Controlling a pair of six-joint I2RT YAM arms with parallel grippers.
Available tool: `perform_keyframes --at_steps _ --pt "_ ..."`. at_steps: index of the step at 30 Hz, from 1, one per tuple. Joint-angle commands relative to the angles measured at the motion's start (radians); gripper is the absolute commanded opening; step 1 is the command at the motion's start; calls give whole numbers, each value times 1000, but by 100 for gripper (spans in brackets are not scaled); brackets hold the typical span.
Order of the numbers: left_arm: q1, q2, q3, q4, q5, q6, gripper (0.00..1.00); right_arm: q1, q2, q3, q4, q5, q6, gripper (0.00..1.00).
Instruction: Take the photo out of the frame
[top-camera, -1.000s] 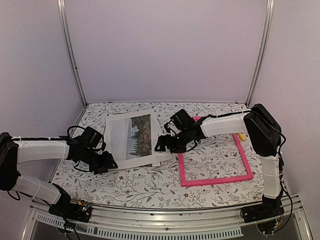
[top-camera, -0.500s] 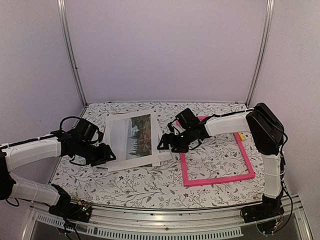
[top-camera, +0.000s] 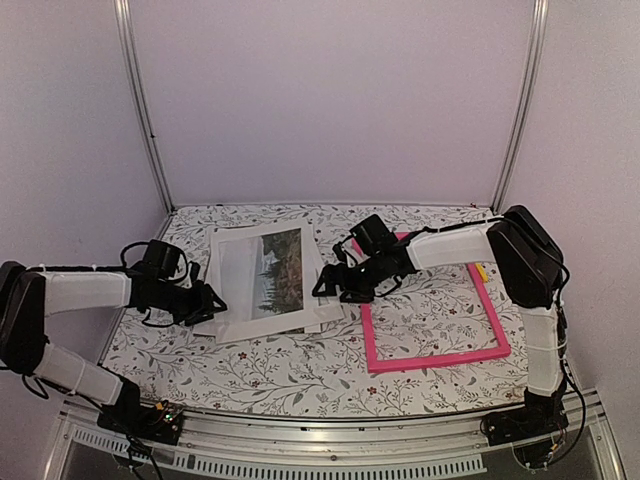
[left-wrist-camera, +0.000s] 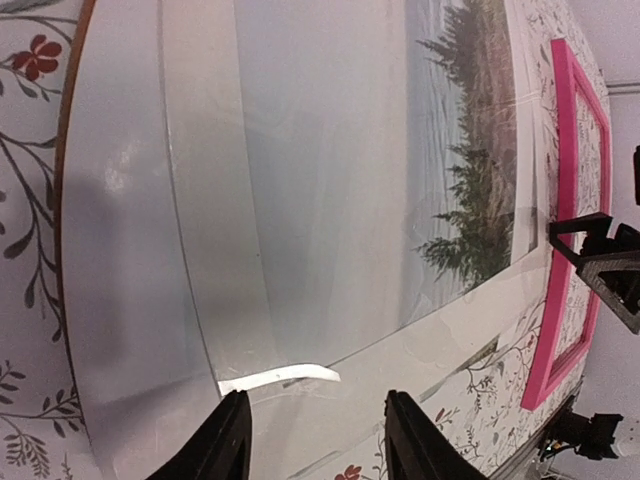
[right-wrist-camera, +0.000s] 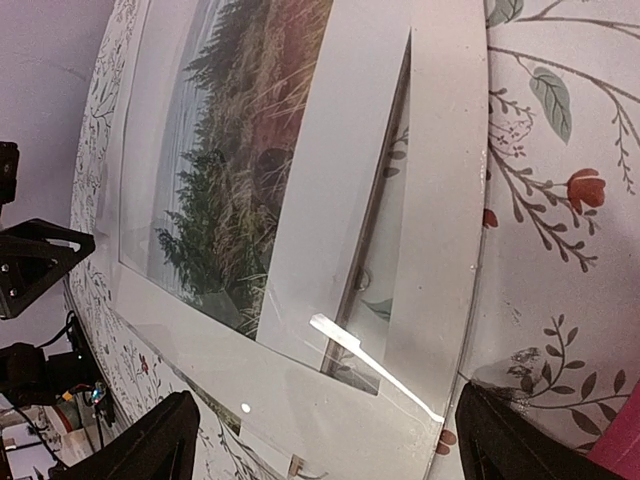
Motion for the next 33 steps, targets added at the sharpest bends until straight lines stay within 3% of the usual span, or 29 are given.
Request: perform_keyframes --at_steps 1,6,14,33 --pt "16 23 -54 109 64 21 48 -9 54 5 -34 -24 -8 93" --pt "21 43 -84 138 65 23 48 -9 53 2 -33 -37 -5 92" --pt "23 83 -76 57 -16 35 48 -9 50 30 -25 -122 11 92" --pt "22 102 -100 48 -45 20 48 -37 -25 -12 139 -338 151 92"
